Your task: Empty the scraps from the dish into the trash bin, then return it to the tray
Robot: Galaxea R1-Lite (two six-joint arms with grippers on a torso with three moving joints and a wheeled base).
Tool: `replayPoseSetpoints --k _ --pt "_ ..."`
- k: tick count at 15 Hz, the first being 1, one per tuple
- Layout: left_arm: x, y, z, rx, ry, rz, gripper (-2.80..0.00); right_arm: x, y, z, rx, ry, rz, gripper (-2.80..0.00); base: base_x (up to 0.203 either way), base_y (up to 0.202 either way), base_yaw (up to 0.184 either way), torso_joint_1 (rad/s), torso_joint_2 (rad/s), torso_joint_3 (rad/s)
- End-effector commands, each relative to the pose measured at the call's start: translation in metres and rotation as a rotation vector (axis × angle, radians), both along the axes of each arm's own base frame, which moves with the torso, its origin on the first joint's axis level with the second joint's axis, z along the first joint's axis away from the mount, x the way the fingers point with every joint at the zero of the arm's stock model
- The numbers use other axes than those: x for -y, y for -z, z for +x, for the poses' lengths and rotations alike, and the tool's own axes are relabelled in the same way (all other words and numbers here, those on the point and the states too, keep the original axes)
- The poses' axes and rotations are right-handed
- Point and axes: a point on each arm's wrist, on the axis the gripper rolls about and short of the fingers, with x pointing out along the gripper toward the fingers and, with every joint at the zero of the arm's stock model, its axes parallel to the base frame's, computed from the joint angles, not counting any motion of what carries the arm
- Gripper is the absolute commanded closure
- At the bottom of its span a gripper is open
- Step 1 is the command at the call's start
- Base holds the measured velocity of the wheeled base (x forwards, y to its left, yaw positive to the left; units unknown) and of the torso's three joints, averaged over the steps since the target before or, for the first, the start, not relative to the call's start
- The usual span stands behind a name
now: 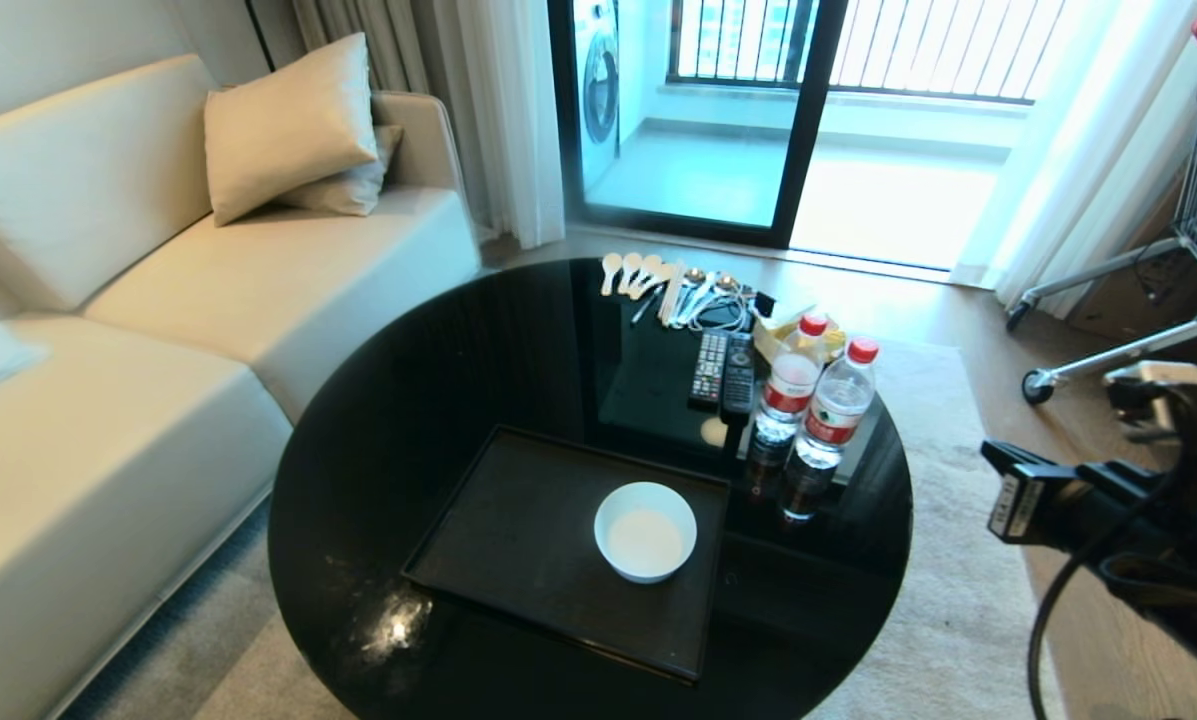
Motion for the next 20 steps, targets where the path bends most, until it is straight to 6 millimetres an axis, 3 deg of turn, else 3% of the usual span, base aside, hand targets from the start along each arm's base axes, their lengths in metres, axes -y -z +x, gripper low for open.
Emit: replayPoseSetpoints --k 1,4,8,11,15,18,20 --pt "0.000 0.000 0.000 0.001 0.000 -0.001 0.00 0.028 -0.007 -0.032 0.076 0.106 0.016 0.00 0.000 0.000 0.000 0.000 0.00 0.000" --pt "0.000 0.000 0.000 0.001 0.000 -0.001 0.00 0.053 0.003 -0.068 0.101 0.234 -0.050 0.00 0.000 0.000 0.000 0.000 0.00 0.000" --pt "0.000 0.000 0.000 0.001 0.000 -0.001 0.00 0.060 0.001 -0.118 0.202 0.269 -0.137 0.00 0.000 0.000 0.000 0.000 0.00 0.000" --pt "0.000 0.000 0.000 0.001 0.000 -0.001 0.00 0.063 0.014 -0.150 0.193 0.289 -0.190 0.00 0.000 0.000 0.000 0.000 0.00 0.000" --pt "0.000 0.000 0.000 0.001 0.000 -0.001 0.00 0.060 0.041 -0.179 0.140 0.173 -0.210 0.00 0.000 0.000 0.000 0.000 0.00 0.000" --pt "0.000 0.000 0.000 0.001 0.000 -0.001 0.00 0.058 0.059 -0.183 0.005 0.091 -0.209 0.00 0.000 0.000 0.000 0.000 0.00 0.000" --pt "0.000 0.000 0.000 0.001 0.000 -0.001 0.00 0.057 0.064 -0.189 0.020 -0.002 -0.195 0.00 0.000 0.000 0.000 0.000 0.00 0.000"
